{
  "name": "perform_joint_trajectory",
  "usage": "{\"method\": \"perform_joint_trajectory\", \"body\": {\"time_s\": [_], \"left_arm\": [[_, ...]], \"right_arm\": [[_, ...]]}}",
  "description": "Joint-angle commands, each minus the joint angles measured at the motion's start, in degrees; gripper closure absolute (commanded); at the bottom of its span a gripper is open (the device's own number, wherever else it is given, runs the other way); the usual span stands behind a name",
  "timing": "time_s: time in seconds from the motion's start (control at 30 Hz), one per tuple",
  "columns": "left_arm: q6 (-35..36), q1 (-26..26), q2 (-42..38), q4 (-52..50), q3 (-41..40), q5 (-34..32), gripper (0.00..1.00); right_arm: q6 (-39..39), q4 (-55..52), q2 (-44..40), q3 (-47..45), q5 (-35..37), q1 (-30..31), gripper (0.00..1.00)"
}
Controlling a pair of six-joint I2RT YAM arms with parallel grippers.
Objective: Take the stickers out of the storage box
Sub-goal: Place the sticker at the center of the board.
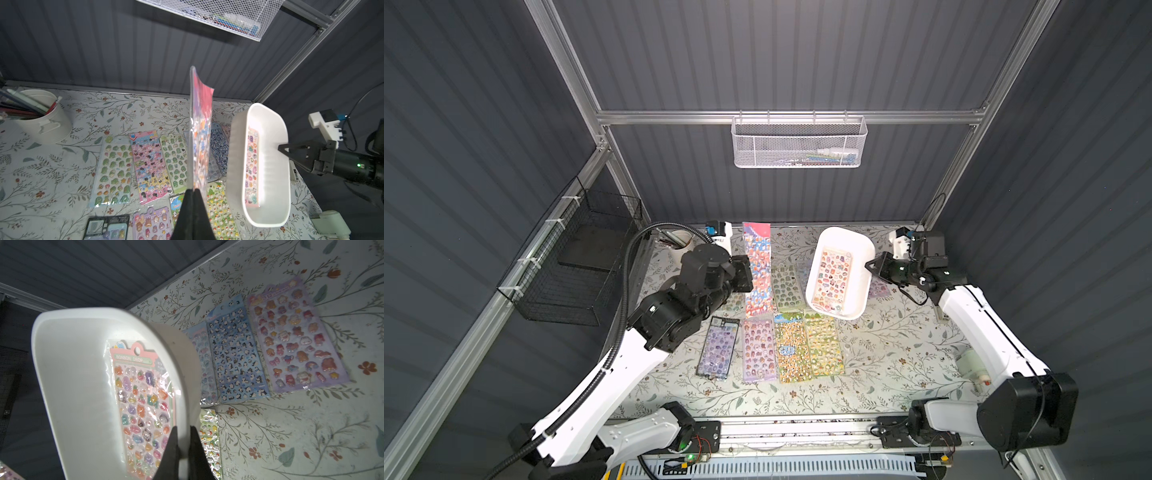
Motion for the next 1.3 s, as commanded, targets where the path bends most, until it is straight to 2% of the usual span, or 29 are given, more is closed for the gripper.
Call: {"method": "perform_joint_trajectory", "body": {"time_s": [0.0, 0.23, 0.4, 0.5, 0.63, 0.8, 1.0, 1.17, 1.27], "left_arm": [[-4.1, 0.26, 0.77, -0.87, -4.66, 1.84, 1.0], [-10.04, 0.2, 4.83, 15.2, -15.61, 12.89, 1.0], [-15.45, 0.09, 13.09, 26.47, -18.92, 21.17, 1.0], [-18.93, -0.51, 17.58, 33.62, -20.44, 23.15, 1.0], [-23.63, -3.04, 23.27, 42.02, -21.17, 22.8, 1.0], [-30.22, -9.12, 31.13, 51.23, -20.8, 18.03, 1.0], [-36.42, -14.03, 41.48, 56.23, -16.75, 17.52, 1.0], [-39.27, -17.54, 45.62, 59.48, -17.01, 11.8, 1.0], [-41.8, -17.89, 48.66, 62.12, -16.54, 11.9, 1.0]], "right_arm": [[1.83, 0.15, -2.11, 2.5, -4.6, -1.7, 1.0], [2.88, -0.24, -3.26, 4.26, -6.24, -3.06, 1.0], [3.68, 0.06, -3.3, 5.89, -6.66, -3.74, 1.0], [3.71, -0.14, -3.27, 7.21, -6.38, -3.94, 1.0], [4.04, -0.06, -2.87, 8.68, -6.54, -4.19, 1.0], [4.55, 0.52, -2.49, 9.24, -7.17, -4.88, 1.0], [4.76, 0.88, -3.18, 9.02, -8.05, -6.56, 0.99], [5.24, 1.34, -4.0, 8.29, -8.84, -7.73, 0.99], [5.13, 1.5, -4.18, 7.84, -9.0, -8.01, 0.99]]}}
